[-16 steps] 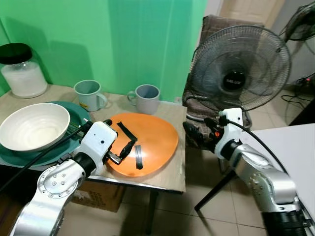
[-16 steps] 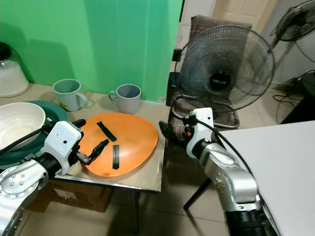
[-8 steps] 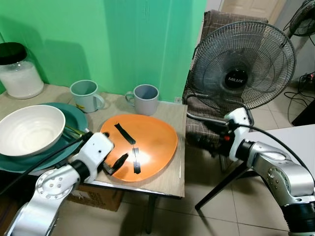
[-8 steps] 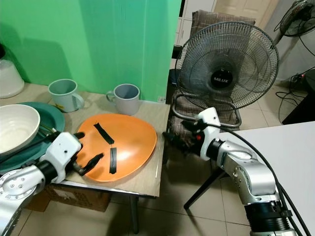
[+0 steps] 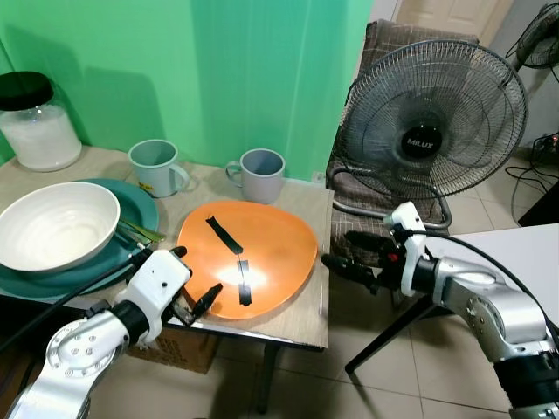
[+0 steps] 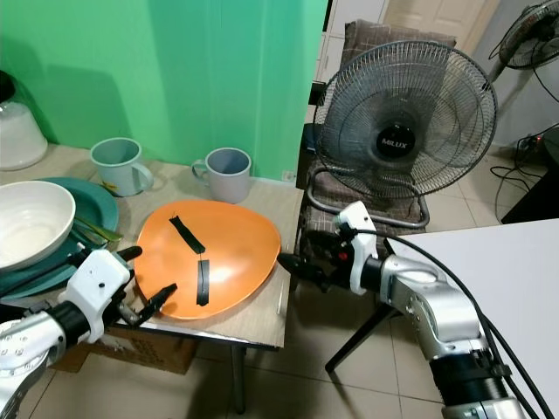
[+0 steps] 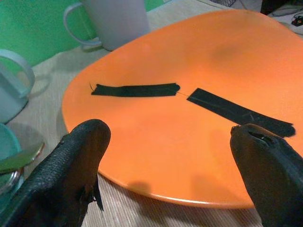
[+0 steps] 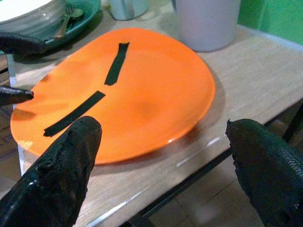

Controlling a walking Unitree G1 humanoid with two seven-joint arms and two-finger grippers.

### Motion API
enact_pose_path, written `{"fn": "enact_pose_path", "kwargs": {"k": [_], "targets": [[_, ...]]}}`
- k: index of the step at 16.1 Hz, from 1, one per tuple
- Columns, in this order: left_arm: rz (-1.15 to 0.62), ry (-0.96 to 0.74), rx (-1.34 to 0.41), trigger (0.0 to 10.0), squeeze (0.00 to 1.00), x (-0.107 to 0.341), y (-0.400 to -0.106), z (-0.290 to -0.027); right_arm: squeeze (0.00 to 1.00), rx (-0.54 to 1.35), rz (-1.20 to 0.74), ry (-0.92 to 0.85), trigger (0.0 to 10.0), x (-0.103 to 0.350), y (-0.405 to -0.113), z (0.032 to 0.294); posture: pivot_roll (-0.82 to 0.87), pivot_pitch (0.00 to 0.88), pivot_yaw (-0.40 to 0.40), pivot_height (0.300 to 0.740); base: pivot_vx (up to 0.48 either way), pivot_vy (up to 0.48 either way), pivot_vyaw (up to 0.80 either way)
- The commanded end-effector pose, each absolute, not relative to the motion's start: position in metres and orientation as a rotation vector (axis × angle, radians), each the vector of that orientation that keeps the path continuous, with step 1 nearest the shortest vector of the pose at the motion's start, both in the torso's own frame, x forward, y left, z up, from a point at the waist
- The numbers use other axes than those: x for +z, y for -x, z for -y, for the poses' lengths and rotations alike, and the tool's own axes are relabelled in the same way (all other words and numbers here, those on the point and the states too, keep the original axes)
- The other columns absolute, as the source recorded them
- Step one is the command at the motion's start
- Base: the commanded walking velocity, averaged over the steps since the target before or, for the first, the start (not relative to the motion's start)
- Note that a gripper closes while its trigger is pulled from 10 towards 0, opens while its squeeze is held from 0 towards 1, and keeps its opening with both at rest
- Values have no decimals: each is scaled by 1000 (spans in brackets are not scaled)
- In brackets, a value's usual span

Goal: Setting the table

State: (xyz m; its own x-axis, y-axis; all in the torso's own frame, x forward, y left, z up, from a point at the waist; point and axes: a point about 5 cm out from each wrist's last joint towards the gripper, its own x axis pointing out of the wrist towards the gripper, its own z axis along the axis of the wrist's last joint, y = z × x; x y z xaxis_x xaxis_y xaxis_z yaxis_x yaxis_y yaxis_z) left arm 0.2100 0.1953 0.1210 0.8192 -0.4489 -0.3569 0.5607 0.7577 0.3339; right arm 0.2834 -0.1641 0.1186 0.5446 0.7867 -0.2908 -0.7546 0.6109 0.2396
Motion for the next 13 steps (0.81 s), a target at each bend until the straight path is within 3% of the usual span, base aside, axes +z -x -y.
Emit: {"fn": "enact_pose_path", "kwargs": {"k": [1, 9, 13], "targets": [[-250, -456, -564, 10000, 0, 125, -207, -195, 0, 926, -382, -68, 10000, 121, -287, 164, 1, 29, -101, 740, 0, 0, 0], [-356, -485, -584, 10000, 0, 106, -188, -204, 0, 957, -425, -105, 10000, 116, -301, 149, -1, 30, -104, 740, 0, 0, 0], [-369, -486, -590, 10000, 0, 100, -186, -204, 0, 954, -492, -325, 10000, 114, -307, 136, 1, 18, -114, 740, 0, 0, 0]]}}
